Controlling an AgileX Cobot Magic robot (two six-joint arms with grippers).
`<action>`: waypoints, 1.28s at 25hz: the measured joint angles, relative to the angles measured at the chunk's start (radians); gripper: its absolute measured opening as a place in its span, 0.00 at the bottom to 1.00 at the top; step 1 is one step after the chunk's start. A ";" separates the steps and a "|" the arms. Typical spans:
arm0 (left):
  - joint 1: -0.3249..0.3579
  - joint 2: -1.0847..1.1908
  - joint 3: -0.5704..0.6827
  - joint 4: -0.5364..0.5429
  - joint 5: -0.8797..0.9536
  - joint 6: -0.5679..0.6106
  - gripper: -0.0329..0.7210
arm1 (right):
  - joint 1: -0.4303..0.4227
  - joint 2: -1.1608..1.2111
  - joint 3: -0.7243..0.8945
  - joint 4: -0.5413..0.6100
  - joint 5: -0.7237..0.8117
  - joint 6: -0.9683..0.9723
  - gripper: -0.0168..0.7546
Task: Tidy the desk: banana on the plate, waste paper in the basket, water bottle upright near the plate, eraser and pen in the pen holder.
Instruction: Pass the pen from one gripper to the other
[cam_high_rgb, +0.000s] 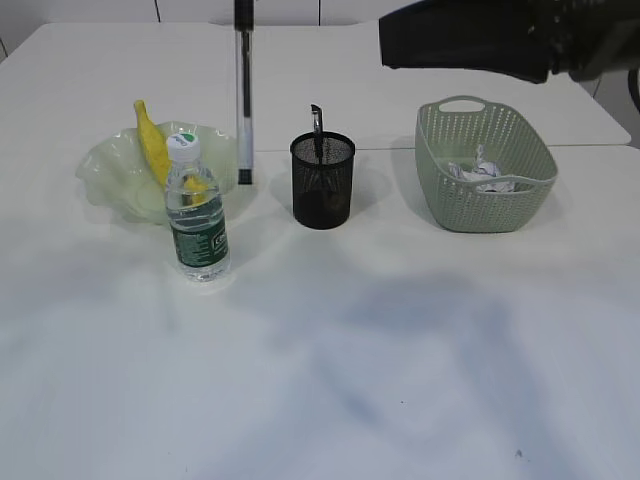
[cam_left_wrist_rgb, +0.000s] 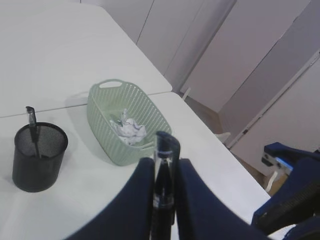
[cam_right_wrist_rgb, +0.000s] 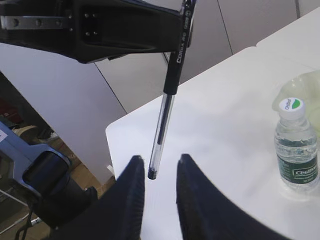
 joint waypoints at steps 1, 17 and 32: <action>0.000 0.000 0.000 -0.002 -0.008 0.000 0.12 | 0.000 0.000 0.000 0.005 -0.003 -0.005 0.24; -0.053 0.000 0.001 -0.006 -0.067 0.000 0.12 | 0.010 0.016 0.000 0.125 -0.014 -0.012 0.39; -0.053 0.000 0.001 -0.006 -0.086 0.000 0.12 | 0.116 0.069 0.000 0.181 -0.161 -0.025 0.39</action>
